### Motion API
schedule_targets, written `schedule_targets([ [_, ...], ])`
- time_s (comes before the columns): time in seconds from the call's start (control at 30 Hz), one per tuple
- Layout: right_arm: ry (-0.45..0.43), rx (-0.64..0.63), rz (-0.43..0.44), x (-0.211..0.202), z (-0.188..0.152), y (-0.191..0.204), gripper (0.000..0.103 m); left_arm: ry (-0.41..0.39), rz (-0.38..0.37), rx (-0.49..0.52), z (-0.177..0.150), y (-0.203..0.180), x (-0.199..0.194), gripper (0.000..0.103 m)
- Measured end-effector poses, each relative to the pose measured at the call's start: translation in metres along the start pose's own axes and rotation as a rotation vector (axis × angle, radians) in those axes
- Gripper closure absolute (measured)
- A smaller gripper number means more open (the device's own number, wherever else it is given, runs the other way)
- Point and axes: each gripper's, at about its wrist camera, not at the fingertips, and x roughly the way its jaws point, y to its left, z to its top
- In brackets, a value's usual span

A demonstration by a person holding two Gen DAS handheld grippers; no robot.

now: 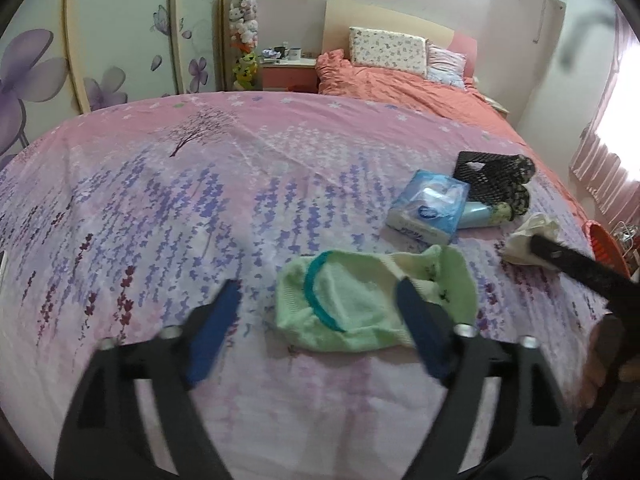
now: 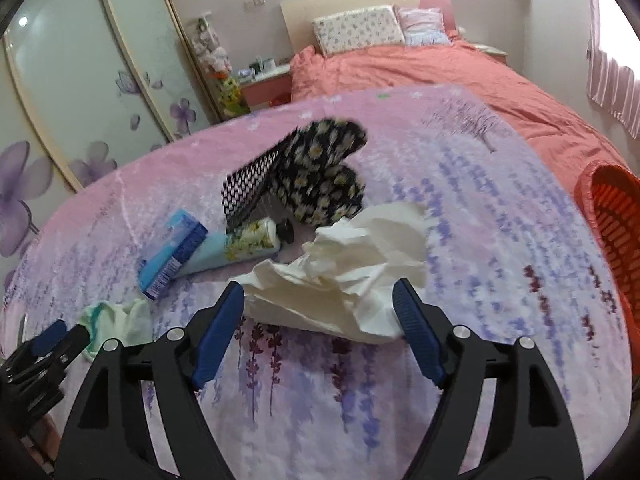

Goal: Collect trash
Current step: 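Move the left tool to the light green sock while the right tool approaches the white crumpled paper, then grasp the light green sock with the left tool while the right tool grasps the white paper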

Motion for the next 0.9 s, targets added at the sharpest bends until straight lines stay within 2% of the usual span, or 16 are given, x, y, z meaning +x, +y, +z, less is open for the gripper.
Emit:
schedule_targets([
  [0.1, 0.008, -0.031, -0.033, 0.004, -0.003, 0.005, 0.033, -0.015, -0.007, 0.015, 0.0, -0.009, -0.002, 0.004],
  [0.13, 0.001, -0.036, -0.026, 0.003, -0.003, 0.006, 0.038, -0.015, -0.01, 0.023, 0.0, -0.013, -0.001, 0.004],
  [0.27, -0.011, -0.071, -0.048, -0.007, -0.008, 0.005, 0.05, 0.02, 0.009, 0.076, -0.001, -0.029, 0.007, 0.004],
  [0.4, -0.032, -0.082, -0.09, -0.023, -0.015, -0.006, 0.053, 0.062, 0.058, 0.104, -0.002, -0.036, 0.02, 0.004],
  [0.5, -0.04, -0.061, -0.122, -0.032, -0.016, -0.023, 0.054, 0.104, 0.066, 0.094, -0.003, -0.04, 0.033, 0.004],
  [0.6, -0.035, -0.021, -0.144, -0.038, -0.015, -0.042, 0.054, 0.104, 0.067, 0.082, -0.004, -0.047, 0.038, 0.005],
  [0.67, -0.034, -0.011, -0.157, -0.038, -0.015, -0.049, 0.054, 0.098, 0.065, 0.086, -0.004, -0.052, 0.038, 0.011],
  [0.73, -0.034, -0.005, -0.156, -0.036, -0.019, -0.053, 0.053, 0.087, 0.052, 0.098, -0.004, -0.056, 0.036, 0.026],
  [0.77, -0.04, -0.011, -0.158, -0.035, -0.02, -0.052, 0.052, 0.081, 0.043, 0.106, -0.004, -0.058, 0.035, 0.029],
  [0.87, -0.038, -0.021, -0.171, -0.034, -0.02, -0.051, 0.052, 0.07, 0.025, 0.122, -0.005, -0.062, 0.033, 0.048],
  [0.9, -0.036, -0.017, -0.167, -0.034, -0.019, -0.052, 0.051, 0.066, 0.019, 0.128, -0.005, -0.064, 0.033, 0.058],
])
